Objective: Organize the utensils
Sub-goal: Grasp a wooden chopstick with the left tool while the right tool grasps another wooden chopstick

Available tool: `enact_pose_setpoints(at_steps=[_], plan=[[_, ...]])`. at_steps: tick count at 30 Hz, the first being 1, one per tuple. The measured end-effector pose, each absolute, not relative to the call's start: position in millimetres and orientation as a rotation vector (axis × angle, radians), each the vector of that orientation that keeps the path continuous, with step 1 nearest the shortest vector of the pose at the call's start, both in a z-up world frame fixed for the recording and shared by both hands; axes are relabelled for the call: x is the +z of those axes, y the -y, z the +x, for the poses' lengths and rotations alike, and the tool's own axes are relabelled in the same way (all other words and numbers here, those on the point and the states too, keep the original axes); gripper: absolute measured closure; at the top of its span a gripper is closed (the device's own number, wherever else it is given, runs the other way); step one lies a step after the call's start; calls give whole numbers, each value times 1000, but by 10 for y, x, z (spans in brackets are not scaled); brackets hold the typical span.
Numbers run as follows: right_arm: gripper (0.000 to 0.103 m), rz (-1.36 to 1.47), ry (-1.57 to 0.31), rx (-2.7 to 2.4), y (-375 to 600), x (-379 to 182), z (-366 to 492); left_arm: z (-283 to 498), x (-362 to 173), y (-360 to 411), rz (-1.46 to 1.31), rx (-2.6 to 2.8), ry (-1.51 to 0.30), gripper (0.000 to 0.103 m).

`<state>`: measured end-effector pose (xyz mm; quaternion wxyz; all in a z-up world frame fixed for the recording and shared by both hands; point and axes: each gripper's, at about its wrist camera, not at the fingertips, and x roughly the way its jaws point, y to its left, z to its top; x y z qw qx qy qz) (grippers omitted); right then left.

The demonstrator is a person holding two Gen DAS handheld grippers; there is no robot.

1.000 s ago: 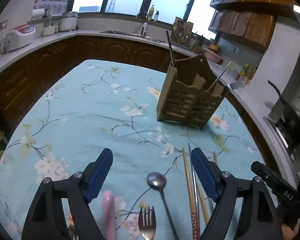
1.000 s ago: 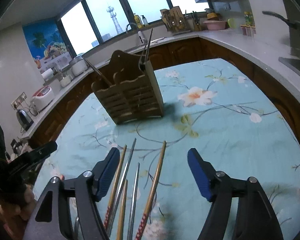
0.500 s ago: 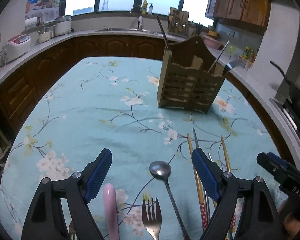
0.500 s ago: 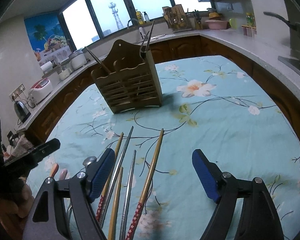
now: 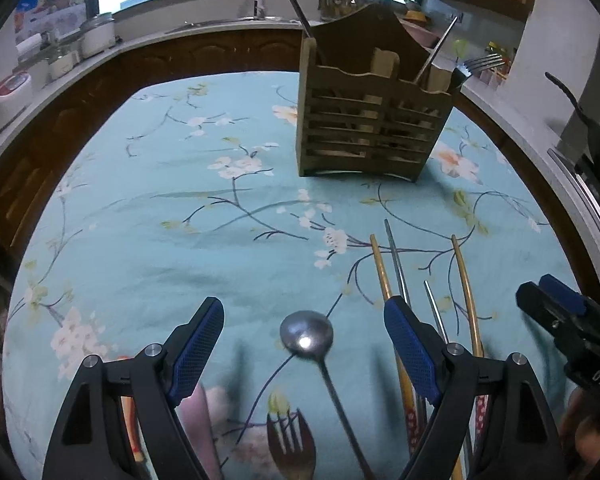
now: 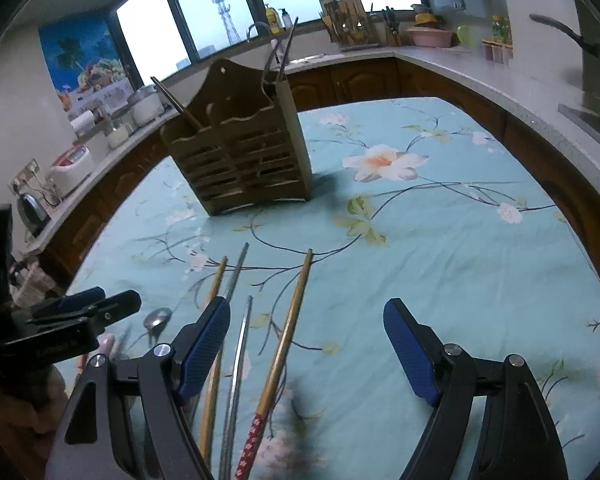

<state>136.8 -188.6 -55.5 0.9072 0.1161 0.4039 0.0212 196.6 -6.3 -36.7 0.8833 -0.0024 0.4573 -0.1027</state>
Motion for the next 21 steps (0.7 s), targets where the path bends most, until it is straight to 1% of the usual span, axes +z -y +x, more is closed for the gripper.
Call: enact_pose_setpoints(at_steps=[2, 4, 5, 7, 9, 11, 13, 17, 18, 20, 21], plan=[[26, 242, -843, 50, 1882, -575, 1423, 2060, -383, 92, -8, -222, -955, 22], [40, 246, -867, 57, 1872, -619, 1512, 2136, -425, 131, -6, -229, -952, 22], [43, 253, -882, 63, 1870, -651, 1559, 2168, -436, 151, -3, -230, -949, 23], [56, 266, -909, 68, 1863, -716, 1651, 2241, -465, 194, 2, -234, -946, 27], [63, 276, -934, 67, 1866, -791, 1746, 2325, -509, 256, 8, -244, -950, 32], [66, 285, -952, 63, 1879, -861, 1839, 2397, -559, 326, 16, -254, -963, 40], [70, 296, -965, 56, 1903, -910, 1922, 2481, -614, 399, 26, -266, -974, 42], [71, 301, -981, 44, 1937, -952, 2020, 2592, -695, 520, 30, -295, -988, 43], [71, 298, -983, 42, 1937, -963, 2029, 2621, -728, 561, 45, -296, -992, 45], [72, 286, -989, 41, 1929, -990, 2034, 2659, -776, 607, 52, -298, -1004, 54], [75, 281, -985, 39, 1926, -992, 2034, 2676, -803, 630, 51, -301, -1014, 55]])
